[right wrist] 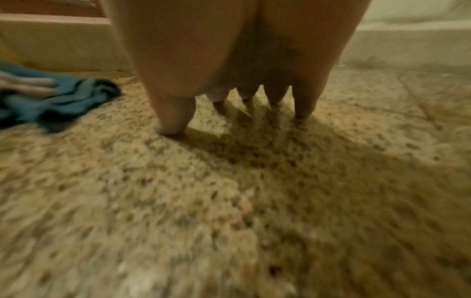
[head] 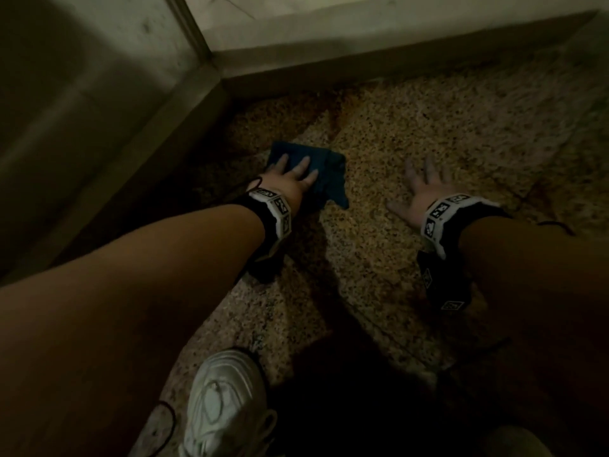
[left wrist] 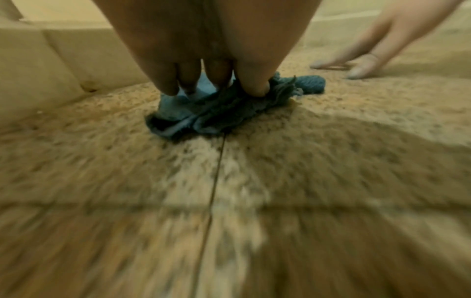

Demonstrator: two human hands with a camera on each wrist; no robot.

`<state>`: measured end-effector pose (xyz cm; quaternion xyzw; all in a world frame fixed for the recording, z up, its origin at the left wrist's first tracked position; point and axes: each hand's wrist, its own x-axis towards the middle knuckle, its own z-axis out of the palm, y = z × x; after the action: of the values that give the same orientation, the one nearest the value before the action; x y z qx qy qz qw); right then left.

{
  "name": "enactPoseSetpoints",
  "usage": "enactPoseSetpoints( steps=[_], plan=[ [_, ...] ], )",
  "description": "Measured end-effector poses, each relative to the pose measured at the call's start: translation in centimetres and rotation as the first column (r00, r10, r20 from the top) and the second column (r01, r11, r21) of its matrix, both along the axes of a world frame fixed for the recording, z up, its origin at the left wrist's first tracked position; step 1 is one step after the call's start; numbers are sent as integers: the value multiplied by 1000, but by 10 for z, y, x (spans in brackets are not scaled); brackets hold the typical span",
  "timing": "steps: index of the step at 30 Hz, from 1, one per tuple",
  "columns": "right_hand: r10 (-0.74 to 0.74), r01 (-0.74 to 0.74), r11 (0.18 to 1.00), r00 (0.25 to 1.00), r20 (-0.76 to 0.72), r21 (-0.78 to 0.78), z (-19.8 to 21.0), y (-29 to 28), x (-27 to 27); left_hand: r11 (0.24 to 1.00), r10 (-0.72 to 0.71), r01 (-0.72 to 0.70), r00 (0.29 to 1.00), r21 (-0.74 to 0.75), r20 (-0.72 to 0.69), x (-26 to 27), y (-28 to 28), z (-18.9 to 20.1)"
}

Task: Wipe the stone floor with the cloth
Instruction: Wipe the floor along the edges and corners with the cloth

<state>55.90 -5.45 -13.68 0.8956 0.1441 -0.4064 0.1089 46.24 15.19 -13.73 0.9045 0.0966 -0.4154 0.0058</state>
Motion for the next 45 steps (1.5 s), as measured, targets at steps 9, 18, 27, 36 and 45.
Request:
enactPoseSetpoints(
  steps=[9, 18, 27, 36, 45],
  plan=[
    [29, -25, 996, 999, -39, 83, -15, -10, 5, 999, -48, 50, 995, -19, 84, 91, -11, -6],
    [-3, 11, 995, 997, -82, 101, -20, -12, 11, 994, -110, 112, 988, -15, 112, 117, -19, -11],
    [44, -46, 987, 999, 18, 156, -16, -24, 4, 982, -180, 179, 984, -57, -15, 6, -31, -10],
    [22, -23, 997, 1000, 13, 76, -18, -55, 0, 980, -197, 197, 980, 26, 8, 8, -40, -11],
    [-12, 17, 996, 998, -61, 85, -27, -54, 5, 993, -91, 102, 982, -58, 164, 86, -59, -14]
  ],
)
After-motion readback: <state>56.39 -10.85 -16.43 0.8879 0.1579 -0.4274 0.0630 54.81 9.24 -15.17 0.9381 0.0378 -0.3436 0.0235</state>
